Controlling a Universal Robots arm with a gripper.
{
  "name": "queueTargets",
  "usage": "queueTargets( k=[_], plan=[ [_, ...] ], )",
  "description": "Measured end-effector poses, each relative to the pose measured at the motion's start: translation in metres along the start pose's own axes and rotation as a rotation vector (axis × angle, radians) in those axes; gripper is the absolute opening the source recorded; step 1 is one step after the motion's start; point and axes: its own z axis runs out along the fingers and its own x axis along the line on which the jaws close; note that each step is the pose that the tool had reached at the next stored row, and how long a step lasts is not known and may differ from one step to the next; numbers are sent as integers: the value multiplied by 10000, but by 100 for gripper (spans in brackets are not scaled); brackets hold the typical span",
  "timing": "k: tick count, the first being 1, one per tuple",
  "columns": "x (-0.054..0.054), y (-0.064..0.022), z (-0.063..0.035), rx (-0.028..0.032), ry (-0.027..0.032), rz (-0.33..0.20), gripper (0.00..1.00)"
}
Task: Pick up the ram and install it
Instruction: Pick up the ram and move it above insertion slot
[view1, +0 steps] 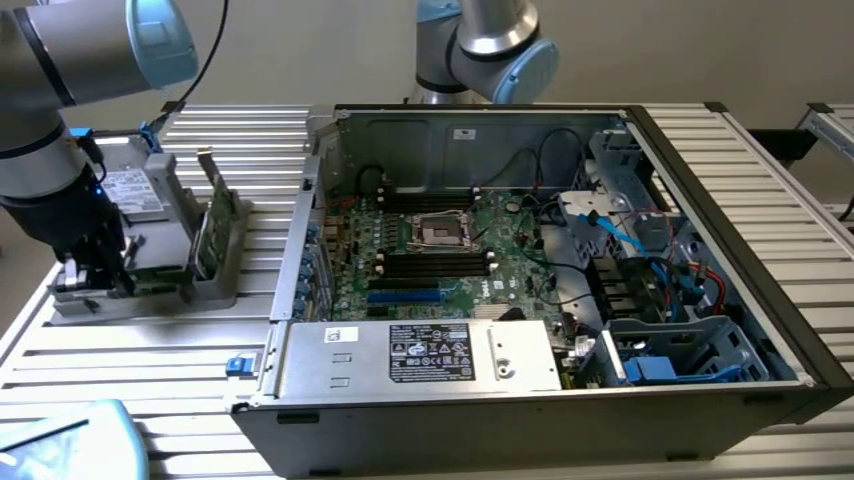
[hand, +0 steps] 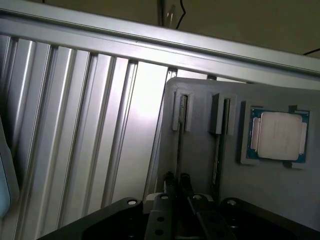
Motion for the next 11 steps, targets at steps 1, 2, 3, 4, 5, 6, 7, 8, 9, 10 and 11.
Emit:
queueTargets(
  k=[1, 2, 3, 4, 5, 6, 7, 8, 9, 10, 11],
  plan=[
    [0, -1, 0, 1, -1, 4, 15],
    [0, -2, 0, 2, -2, 6, 15],
    [0, -2, 0, 3, -2, 8, 15],
    [0, -2, 0, 3, -2, 9, 15],
    [-1, -3, -1, 1, -1, 10, 15],
    [-2, -3, 0, 2, -2, 13, 15],
    [-4, -3, 0, 2, -1, 15, 15],
    [-5, -3, 0, 2, -2, 16, 15],
    [-5, -3, 0, 2, -2, 16, 15],
    [-5, -3, 0, 1, -2, 17, 15],
    [-7, -3, 0, 2, -2, 16, 15]
  ],
)
